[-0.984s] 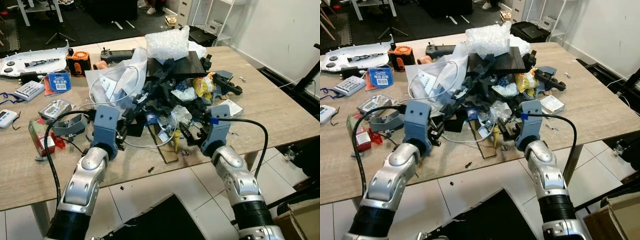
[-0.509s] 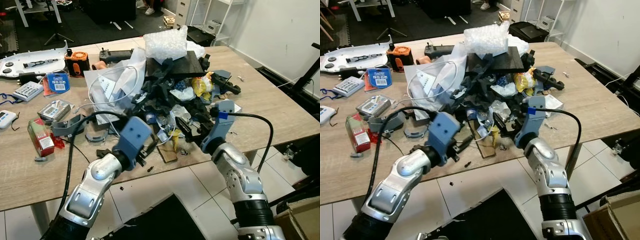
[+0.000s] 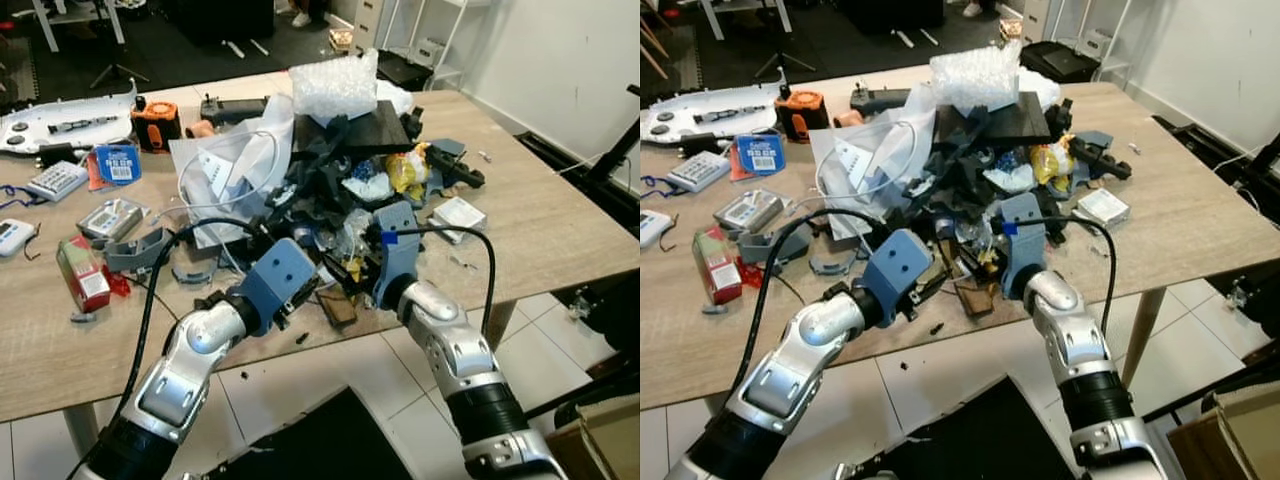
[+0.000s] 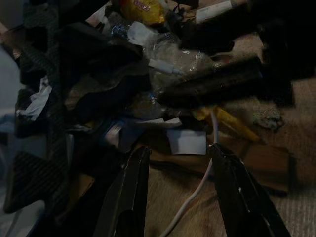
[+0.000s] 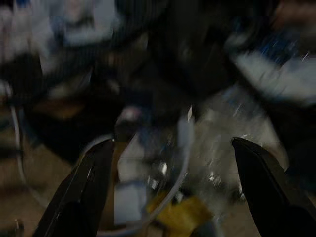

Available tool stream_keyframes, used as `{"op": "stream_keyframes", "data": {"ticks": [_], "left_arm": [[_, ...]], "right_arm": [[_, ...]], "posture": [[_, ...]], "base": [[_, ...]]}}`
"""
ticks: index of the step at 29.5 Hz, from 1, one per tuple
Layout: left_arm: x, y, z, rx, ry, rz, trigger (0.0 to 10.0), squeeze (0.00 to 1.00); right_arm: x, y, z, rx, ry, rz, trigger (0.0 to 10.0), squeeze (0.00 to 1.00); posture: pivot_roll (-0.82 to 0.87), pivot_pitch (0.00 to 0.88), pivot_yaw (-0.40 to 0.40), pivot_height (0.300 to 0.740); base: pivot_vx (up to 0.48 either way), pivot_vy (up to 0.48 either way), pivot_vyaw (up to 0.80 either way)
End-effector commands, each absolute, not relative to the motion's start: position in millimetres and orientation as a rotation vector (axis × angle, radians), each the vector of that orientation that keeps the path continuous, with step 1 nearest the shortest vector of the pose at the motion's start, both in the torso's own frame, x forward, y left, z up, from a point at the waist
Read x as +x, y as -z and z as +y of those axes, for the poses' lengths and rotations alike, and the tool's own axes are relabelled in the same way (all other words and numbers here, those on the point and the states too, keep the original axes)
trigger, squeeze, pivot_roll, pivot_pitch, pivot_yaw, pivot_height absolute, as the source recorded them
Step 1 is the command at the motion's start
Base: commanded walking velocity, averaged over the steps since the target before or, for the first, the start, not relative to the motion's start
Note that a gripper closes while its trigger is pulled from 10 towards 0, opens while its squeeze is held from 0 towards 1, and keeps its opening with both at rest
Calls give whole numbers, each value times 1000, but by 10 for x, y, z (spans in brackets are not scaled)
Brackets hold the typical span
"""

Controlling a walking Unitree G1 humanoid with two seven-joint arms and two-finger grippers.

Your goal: Picking trash to rubbish bin

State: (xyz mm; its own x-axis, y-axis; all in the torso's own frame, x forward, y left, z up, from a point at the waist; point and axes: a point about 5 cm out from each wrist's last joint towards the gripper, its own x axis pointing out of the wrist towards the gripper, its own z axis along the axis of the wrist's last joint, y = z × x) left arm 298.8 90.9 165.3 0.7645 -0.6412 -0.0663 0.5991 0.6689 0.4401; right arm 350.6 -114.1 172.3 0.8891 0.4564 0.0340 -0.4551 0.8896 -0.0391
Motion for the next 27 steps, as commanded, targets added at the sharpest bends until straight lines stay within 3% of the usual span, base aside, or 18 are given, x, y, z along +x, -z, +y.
{"op": "stream_keyframes", "data": {"ticks": [1, 3, 11, 18, 27], "left_arm": [[2994, -1644, 925, 484, 701, -100, 10000, 0], [3009, -1653, 945, 487, 692, -107, 10000, 0], [3039, -1676, 974, 493, 664, -129, 10000, 0], [3130, -1806, 1019, 466, 567, -191, 10000, 0], [3080, -1761, 1049, 467, 551, -188, 10000, 0]], "right_arm": [[3526, -1829, -1172, 20, -456, -101, 10000, 0], [3560, -2001, -1211, 122, -425, -200, 10000, 0], [3638, -2201, -1345, 171, -353, -321, 10000, 0], [3795, -2270, -1406, -1, -307, -314, 10000, 0], [3863, -2046, -1573, -67, -237, -198, 10000, 0]], "posture": [[113, 87, -39, 740], [117, 87, -37, 740], [111, 88, -25, 740], [109, 92, -23, 740], [110, 110, -28, 740]], "base": [[0, 0, 0], [0, 0, 0], [0, 0, 0], [0, 0, 0], [0, 0, 0]]}}
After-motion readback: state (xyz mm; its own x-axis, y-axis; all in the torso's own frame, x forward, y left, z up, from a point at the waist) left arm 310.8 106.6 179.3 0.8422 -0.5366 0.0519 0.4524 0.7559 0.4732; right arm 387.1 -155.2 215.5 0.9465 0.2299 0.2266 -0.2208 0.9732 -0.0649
